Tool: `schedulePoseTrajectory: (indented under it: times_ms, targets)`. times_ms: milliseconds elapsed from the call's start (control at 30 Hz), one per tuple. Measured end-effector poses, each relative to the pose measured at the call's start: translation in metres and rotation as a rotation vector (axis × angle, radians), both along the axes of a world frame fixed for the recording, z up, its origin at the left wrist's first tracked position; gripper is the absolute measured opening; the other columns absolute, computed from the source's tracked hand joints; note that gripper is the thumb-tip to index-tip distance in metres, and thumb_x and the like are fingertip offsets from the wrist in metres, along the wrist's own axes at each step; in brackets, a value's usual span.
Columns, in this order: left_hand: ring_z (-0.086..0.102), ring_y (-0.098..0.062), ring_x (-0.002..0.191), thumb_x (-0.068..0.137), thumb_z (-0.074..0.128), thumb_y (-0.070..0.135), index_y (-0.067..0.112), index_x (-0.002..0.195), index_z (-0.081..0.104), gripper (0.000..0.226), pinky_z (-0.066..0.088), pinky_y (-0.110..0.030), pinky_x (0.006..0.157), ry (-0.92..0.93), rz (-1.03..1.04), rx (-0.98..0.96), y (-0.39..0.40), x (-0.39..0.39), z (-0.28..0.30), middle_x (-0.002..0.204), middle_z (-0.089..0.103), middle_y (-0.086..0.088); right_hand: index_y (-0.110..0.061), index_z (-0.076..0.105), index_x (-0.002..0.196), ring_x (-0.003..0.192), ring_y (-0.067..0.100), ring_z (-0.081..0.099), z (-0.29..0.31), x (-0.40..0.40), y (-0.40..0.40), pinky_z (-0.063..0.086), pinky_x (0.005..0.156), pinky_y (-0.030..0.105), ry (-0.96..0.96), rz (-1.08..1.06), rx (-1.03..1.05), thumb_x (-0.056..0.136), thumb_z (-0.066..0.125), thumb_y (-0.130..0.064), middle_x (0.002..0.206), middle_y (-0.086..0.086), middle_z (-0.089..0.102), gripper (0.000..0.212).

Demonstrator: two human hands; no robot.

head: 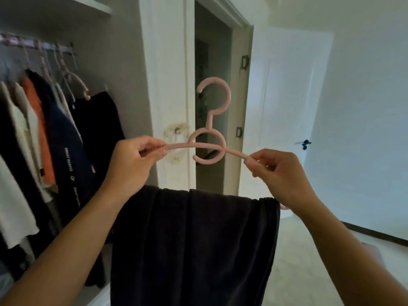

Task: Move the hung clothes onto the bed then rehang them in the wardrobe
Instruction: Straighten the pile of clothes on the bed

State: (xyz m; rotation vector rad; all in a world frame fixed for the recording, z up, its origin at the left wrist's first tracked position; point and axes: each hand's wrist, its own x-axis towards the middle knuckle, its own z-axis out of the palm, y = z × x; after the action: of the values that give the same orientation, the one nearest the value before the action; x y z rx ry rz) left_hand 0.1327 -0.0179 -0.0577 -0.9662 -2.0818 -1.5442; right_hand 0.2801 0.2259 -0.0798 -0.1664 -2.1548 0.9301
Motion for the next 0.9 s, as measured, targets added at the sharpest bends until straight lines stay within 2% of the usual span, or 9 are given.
schedulePoseTrajectory:
  times_ms: [100,200,333,467,600,667,733,833,900]
  targets:
    - [0.066,-0.006,0.083,0.086,0.073,0.014,0.034,0.086,0.072,0.02,0.051,-0.02,0.079,-0.025,-0.065,0.007,0.048,0.037,-0.003,0.081,0.072,0.01,-0.027,0.075,0.081,0.065,0.02,0.057,-0.007,0.048,0.033,0.048,0.064,0.035,0.013,-0.065,-0.093,0.091,0.068,-0.03,0.071,0.003,0.068,0.012]
    - [0.065,-0.001,0.083,0.086,0.072,0.014,0.034,0.088,0.072,0.02,0.048,-0.017,0.077,-0.032,-0.114,0.01,0.095,0.074,-0.013,0.08,0.071,0.015,-0.026,0.075,0.084,0.077,0.024,0.065,-0.016,0.095,0.065,0.056,0.074,0.038,0.028,-0.137,-0.176,0.091,0.069,-0.027,0.074,0.0,0.07,0.01]
    - [0.065,-0.009,0.087,0.086,0.072,0.016,0.024,0.095,0.076,0.013,0.05,-0.021,0.079,-0.101,-0.182,0.009,0.156,0.118,-0.029,0.086,0.072,0.008,-0.03,0.075,0.089,0.076,0.018,0.064,-0.03,0.155,0.109,0.054,0.068,0.028,-0.003,-0.249,-0.188,0.092,0.067,-0.027,0.076,-0.004,0.07,0.008]
    - [0.065,-0.006,0.086,0.085,0.073,0.019,0.022,0.099,0.076,0.014,0.047,-0.016,0.074,-0.19,-0.266,-0.025,0.218,0.161,-0.043,0.088,0.071,0.009,-0.028,0.074,0.092,0.071,0.013,0.062,-0.037,0.218,0.151,0.048,0.062,0.016,-0.031,-0.366,-0.15,0.092,0.066,-0.029,0.075,-0.004,0.07,0.008]
    - [0.066,-0.003,0.083,0.084,0.074,0.018,0.034,0.086,0.072,0.016,0.048,-0.019,0.077,-0.231,-0.411,-0.059,0.28,0.202,-0.054,0.082,0.071,0.014,-0.027,0.073,0.087,0.055,0.005,0.051,-0.044,0.28,0.192,0.044,0.056,0.02,-0.053,-0.472,-0.147,0.091,0.068,-0.033,0.063,-0.007,0.063,0.008]
    - [0.066,-0.007,0.084,0.084,0.074,0.017,0.031,0.088,0.074,0.015,0.049,-0.021,0.078,-0.219,-0.496,-0.096,0.313,0.224,-0.057,0.083,0.072,0.011,-0.027,0.072,0.085,0.055,0.004,0.05,-0.047,0.311,0.211,0.046,0.057,0.025,-0.072,-0.536,-0.144,0.09,0.068,-0.035,0.062,-0.009,0.061,0.011]
    - [0.065,-0.009,0.084,0.085,0.074,0.015,0.025,0.093,0.076,0.013,0.049,-0.02,0.078,-0.192,-0.568,-0.137,0.345,0.246,-0.058,0.085,0.072,0.008,-0.027,0.072,0.087,0.059,0.013,0.055,-0.05,0.343,0.227,0.052,0.063,0.033,-0.073,-0.6,-0.137,0.09,0.068,-0.035,0.067,-0.005,0.064,0.009]
    - [0.065,-0.002,0.08,0.084,0.074,0.014,0.024,0.092,0.076,0.013,0.048,-0.017,0.077,-0.172,-0.673,-0.167,0.393,0.278,-0.063,0.084,0.072,0.009,-0.029,0.072,0.094,0.063,0.02,0.057,-0.056,0.386,0.247,0.052,0.062,0.031,-0.085,-0.68,-0.111,0.091,0.067,-0.034,0.071,-0.001,0.066,0.007]
    - [0.064,0.001,0.078,0.084,0.074,0.015,0.026,0.092,0.076,0.014,0.047,-0.014,0.074,-0.147,-0.737,-0.19,0.425,0.298,-0.068,0.083,0.071,0.011,-0.026,0.072,0.098,0.06,0.013,0.055,-0.061,0.412,0.259,0.05,0.061,0.027,-0.105,-0.747,-0.096,0.091,0.067,-0.032,0.072,-0.004,0.065,0.011]
